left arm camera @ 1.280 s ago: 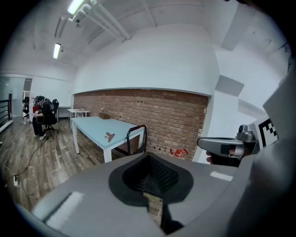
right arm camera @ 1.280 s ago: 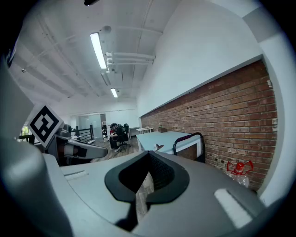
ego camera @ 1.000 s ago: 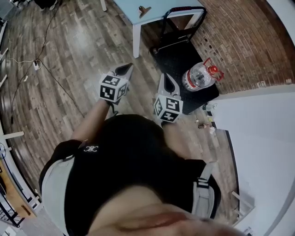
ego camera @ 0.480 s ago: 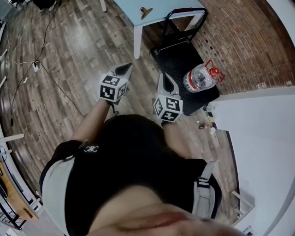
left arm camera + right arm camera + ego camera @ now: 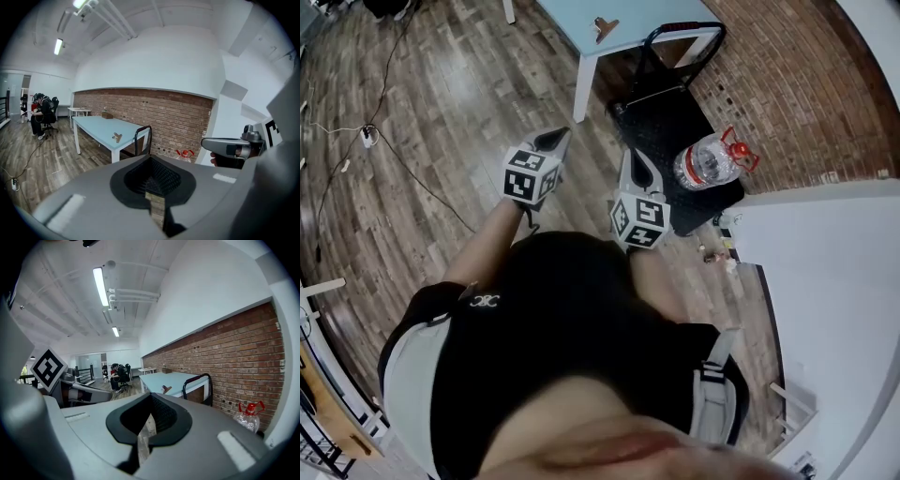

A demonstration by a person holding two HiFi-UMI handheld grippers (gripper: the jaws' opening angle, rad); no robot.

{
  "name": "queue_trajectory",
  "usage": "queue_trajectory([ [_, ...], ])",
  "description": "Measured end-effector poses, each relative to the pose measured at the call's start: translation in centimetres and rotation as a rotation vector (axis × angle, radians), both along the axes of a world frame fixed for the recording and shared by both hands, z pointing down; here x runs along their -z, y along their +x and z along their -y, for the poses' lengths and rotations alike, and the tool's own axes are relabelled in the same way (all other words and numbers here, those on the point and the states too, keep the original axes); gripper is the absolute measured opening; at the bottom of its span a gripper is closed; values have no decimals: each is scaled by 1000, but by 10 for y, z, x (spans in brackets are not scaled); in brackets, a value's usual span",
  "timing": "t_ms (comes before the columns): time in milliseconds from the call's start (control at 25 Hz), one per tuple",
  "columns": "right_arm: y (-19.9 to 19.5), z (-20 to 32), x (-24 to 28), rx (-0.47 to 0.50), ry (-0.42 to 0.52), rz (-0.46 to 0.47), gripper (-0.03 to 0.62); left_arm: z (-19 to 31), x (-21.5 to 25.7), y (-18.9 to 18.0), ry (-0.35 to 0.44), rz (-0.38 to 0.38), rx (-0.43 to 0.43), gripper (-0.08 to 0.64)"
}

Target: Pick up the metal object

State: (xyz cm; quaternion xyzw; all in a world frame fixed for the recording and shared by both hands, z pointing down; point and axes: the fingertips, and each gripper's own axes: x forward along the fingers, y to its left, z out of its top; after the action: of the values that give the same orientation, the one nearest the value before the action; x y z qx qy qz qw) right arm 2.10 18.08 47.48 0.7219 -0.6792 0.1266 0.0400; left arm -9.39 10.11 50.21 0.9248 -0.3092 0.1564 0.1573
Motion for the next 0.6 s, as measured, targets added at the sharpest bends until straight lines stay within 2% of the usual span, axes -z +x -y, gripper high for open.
queue_trajectory([
  [240,-28,2,-5,-2,-11,-30,14,11,-8,-24,-20,-19,-2,0],
  [600,-22,35,-5,-2,0,-23,14,33,-16,-34,-36,-21,20,0],
])
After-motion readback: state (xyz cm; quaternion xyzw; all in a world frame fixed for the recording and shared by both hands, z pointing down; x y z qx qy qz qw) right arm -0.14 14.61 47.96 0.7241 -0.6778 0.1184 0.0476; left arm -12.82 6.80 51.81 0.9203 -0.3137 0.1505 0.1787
